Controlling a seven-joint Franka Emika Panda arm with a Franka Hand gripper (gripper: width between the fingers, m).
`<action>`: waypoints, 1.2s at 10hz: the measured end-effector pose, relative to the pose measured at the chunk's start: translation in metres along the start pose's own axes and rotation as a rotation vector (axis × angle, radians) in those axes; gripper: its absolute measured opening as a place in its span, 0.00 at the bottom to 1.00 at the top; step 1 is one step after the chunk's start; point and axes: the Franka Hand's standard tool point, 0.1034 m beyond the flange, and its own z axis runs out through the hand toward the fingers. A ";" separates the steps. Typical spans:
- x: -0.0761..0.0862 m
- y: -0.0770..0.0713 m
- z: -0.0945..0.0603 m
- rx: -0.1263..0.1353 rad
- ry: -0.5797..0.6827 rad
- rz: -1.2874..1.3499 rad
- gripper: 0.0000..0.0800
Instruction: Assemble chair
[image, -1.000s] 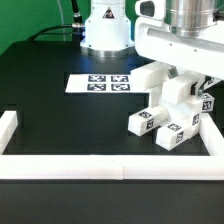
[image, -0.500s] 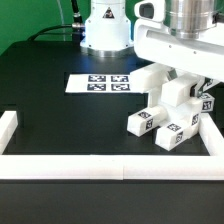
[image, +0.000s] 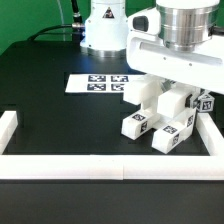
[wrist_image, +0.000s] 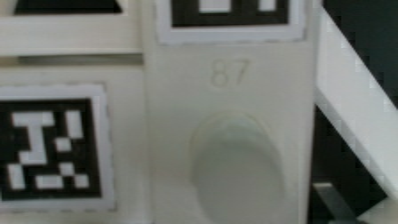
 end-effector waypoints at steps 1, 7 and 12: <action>0.003 -0.001 0.000 0.002 0.003 -0.009 0.36; 0.016 -0.003 -0.002 0.012 0.015 -0.060 0.36; 0.016 -0.003 -0.001 0.011 0.015 -0.060 0.57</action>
Offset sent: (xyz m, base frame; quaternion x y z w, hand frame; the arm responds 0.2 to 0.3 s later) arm 0.0126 -0.0071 -0.0092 -0.0031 0.0030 -0.0258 0.9997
